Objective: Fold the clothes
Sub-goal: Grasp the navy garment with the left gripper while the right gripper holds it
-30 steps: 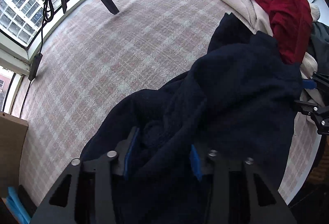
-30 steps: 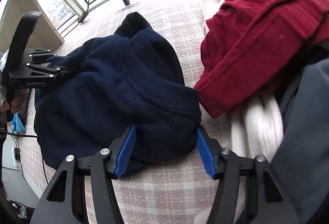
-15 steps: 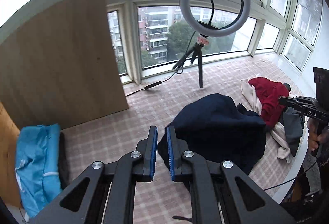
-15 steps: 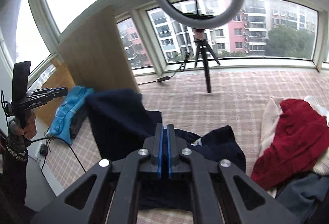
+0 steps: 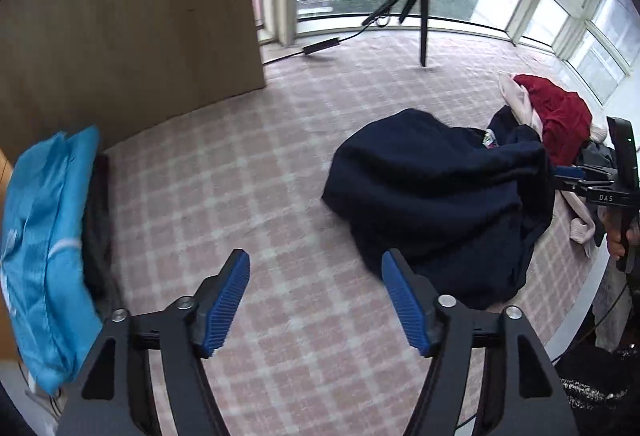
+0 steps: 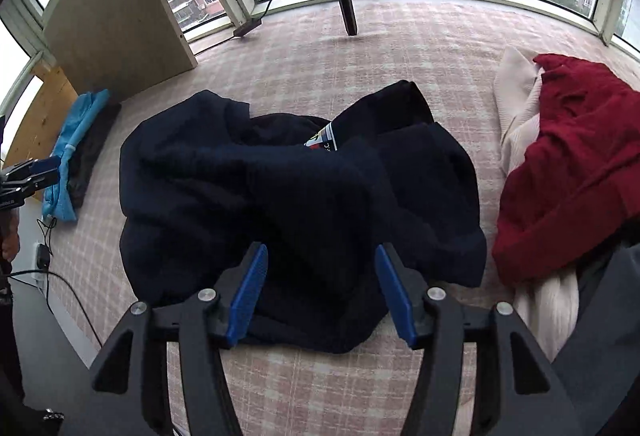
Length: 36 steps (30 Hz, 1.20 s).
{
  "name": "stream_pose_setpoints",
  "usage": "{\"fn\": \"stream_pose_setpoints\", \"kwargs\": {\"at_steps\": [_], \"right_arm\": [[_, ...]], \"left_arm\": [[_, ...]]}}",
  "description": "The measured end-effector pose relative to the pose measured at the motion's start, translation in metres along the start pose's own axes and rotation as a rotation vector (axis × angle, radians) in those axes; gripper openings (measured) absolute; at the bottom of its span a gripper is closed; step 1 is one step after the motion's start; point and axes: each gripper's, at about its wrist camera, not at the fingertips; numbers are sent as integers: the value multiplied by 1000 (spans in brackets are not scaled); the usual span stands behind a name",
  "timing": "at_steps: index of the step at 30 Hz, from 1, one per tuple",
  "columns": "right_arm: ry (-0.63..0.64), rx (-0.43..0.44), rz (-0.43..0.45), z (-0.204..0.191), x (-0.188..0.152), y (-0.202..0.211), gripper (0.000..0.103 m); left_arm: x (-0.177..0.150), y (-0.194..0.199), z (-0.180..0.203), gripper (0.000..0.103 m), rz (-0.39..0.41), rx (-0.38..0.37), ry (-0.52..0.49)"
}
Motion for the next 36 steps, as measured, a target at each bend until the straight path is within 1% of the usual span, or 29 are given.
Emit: {"fn": "stream_pose_setpoints", "kwargs": {"at_steps": [2, 3, 5, 7, 10, 11, 13, 14, 15, 16, 17, 18, 19, 20, 21, 24, 26, 28, 29, 30, 31, 32, 34, 36], "right_arm": [[4, -11, -3, 0, -1, -7, 57], [7, -17, -2, 0, -1, -10, 57], [17, -29, 8, -3, 2, -13, 57], [23, -20, 16, -3, 7, -17, 62], [24, -14, 29, -3, 12, -25, 64], [23, -15, 25, -3, 13, -29, 64], [25, -14, 16, -3, 14, -37, 64], [28, -15, 16, -4, 14, -39, 64], [31, -16, 16, -5, 14, -41, 64], [32, -14, 17, -6, 13, -42, 61], [28, -2, 20, -5, 11, -39, 53], [22, 14, 23, -5, 8, -36, 17], [11, 32, 32, -4, 6, -29, 7], [4, 33, 56, -5, 4, -18, 7], [18, 14, 96, -12, 5, 3, 7], [59, -43, 217, -33, 8, 66, 6], [87, -81, 297, -47, 10, 108, 6], [114, -119, 377, -61, 12, 150, 6], [128, -138, 417, -68, 13, 171, 6], [141, -157, 457, -75, 14, 192, 6], [160, -178, 502, -84, 15, 216, 6], [190, -206, 561, -100, 14, 248, 6], [240, -262, 683, -131, 7, 311, 6], [277, -303, 792, -157, -5, 368, 6]], "left_arm": [[40, -15, 24, 73, 7, 4, -98], [59, -24, 34, 74, -5, 6, -138], [94, -45, 49, 74, -41, 5, -203], [122, -68, 56, 74, -85, -7, -258], [149, -99, 60, 74, -143, -67, -306], [153, -108, 60, 74, -154, -82, -312], [157, -127, 63, 74, -202, -115, -326], [156, -136, 65, 69, -231, -132, -331], [153, -142, 67, 48, -258, -147, -333], [148, -144, 69, 37, -269, -164, -337], [141, -139, 72, 26, -250, -164, -344], [132, -129, 74, 19, -207, -147, -353], [124, -117, 74, 14, -170, -141, -354], [117, -104, 70, 11, -144, -160, -334], [111, -88, 65, 10, -119, -181, -303], [93, -28, 45, 8, -9, -188, -225], [84, 25, 33, 8, 96, -191, -194], [74, 89, 25, 8, 217, -182, -166], [70, 124, 23, 7, 280, -166, -153], [65, 161, 23, 5, 346, -130, -143], [59, 199, 24, 5, 413, -95, -136], [51, 237, 25, 5, 478, -71, -132], [34, 309, 28, 5, 582, -25, -122], [16, 369, 38, 5, 667, 39, -120]]}}
Point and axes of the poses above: each gripper's, at about its wrist camera, not at the fingertips, and y roughly against the way its jaws point, z to its right, x to its top, and after that the axes turned 15 degrees about -z, right-handed
